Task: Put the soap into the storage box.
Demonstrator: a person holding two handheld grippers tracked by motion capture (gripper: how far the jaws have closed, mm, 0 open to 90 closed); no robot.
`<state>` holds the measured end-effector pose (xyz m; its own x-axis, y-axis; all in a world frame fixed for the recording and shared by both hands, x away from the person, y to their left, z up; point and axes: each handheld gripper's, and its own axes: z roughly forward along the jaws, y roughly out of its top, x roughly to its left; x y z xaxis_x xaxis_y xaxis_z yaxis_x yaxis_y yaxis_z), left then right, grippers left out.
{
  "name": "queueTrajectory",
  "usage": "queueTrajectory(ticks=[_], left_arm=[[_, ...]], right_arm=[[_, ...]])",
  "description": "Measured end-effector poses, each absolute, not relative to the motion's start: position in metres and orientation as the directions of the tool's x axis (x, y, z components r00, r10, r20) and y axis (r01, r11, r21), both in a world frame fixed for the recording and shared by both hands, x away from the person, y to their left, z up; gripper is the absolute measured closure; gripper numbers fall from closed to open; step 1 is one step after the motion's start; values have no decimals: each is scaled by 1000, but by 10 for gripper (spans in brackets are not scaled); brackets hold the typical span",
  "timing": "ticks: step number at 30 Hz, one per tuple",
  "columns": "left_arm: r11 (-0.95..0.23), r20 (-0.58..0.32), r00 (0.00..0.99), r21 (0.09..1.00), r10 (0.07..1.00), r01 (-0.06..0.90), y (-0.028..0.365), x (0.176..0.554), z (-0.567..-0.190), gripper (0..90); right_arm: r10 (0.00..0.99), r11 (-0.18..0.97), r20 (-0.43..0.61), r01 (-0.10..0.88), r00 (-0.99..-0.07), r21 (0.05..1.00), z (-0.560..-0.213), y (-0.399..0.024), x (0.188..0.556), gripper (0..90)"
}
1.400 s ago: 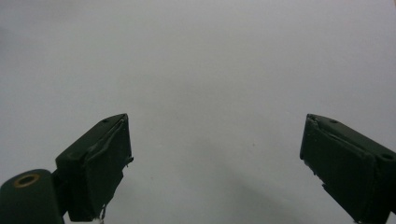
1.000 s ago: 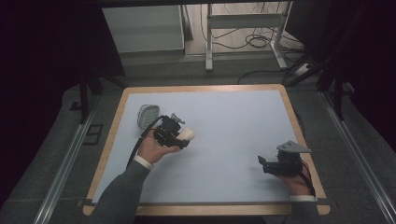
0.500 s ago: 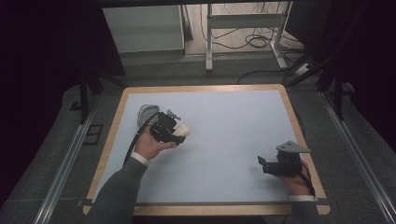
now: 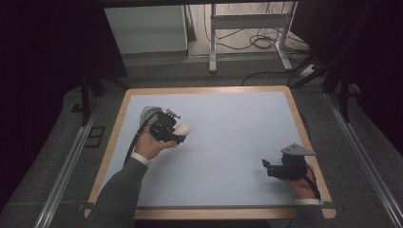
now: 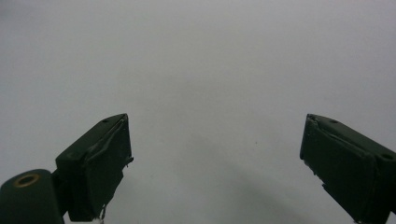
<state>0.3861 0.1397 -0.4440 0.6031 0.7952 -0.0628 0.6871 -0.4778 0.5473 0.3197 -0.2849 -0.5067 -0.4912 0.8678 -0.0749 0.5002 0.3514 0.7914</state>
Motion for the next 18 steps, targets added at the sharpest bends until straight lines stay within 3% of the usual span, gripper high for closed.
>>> queueTrajectory(ticks=[18], left_arm=[[-459,-56,578,546,814,700,153,396,-438,495]], right_arm=[[869,351,-75,501,-490,791,-507,-285,320,86]])
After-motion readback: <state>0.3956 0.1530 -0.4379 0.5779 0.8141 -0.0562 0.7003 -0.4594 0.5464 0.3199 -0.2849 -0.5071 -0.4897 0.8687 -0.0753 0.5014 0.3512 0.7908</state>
